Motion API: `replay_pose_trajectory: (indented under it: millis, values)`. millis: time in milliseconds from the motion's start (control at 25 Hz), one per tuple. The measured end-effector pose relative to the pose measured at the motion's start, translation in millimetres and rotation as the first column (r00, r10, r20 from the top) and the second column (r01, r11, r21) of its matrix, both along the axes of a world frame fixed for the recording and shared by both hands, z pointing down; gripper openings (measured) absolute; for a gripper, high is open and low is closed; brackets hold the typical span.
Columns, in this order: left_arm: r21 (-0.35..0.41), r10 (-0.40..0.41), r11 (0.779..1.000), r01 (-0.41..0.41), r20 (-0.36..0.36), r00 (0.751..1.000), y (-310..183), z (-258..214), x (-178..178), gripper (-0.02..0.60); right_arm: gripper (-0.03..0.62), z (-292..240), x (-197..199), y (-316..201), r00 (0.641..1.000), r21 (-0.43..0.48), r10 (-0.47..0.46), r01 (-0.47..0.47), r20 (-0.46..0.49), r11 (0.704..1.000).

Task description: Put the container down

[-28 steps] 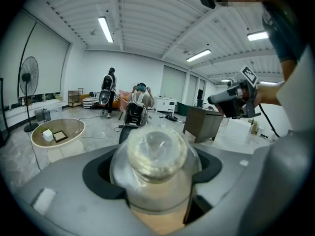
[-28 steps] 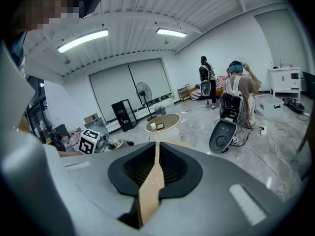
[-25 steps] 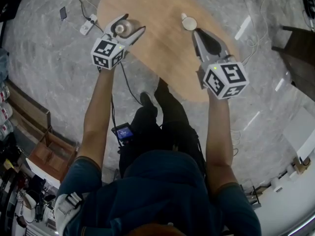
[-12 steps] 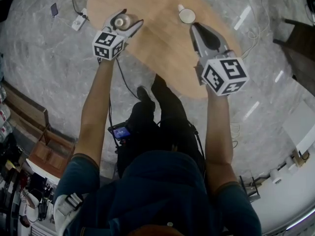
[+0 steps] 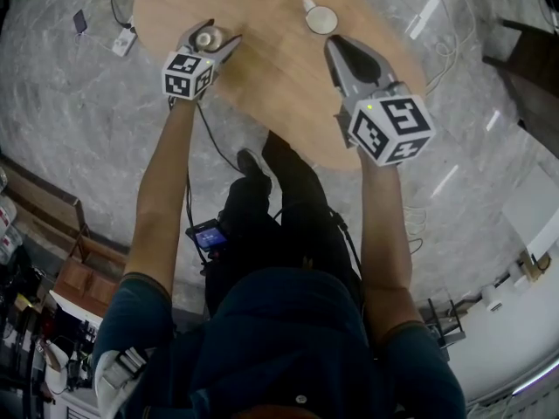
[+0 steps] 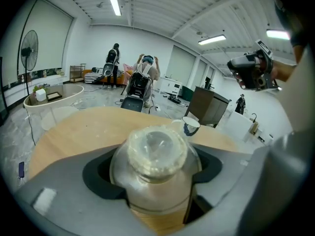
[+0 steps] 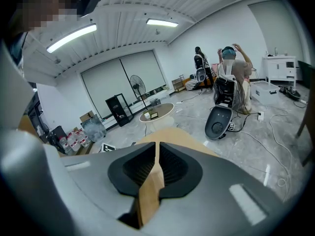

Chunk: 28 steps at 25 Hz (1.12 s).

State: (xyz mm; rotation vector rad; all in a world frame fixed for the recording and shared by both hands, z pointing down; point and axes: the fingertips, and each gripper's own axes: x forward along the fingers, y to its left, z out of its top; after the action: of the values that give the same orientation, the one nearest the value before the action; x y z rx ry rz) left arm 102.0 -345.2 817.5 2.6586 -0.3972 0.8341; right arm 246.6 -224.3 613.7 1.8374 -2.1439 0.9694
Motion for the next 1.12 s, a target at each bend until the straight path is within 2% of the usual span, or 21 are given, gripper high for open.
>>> replay_pose_trajectory:
  millis: [400, 680, 1120]
  values:
    - [-0.036, 0.023, 0.999, -0.021, 0.069, 0.997, 7.7, 52.1, 4.5, 0.341, 0.012, 20.5, 4.2, 3.7, 1.000, -0.033, 0.002, -0.002, 0.010, 0.999]
    - [-0.034, 0.027, 0.999, -0.023, 0.106, 0.994, 12.4, 74.8, 2.1, 0.341, 0.012, 30.8, 2.8, 3.7, 1.000, -0.043, 0.004, -0.003, 0.020, 0.999]
    - [0.062, 0.077, 0.994, -0.088, 0.164, 0.983, 20.0, 84.5, 4.0, 0.345, 0.012, 28.7, -1.1, 11.3, 0.999, -0.053, 0.015, -0.013, 0.032, 0.999]
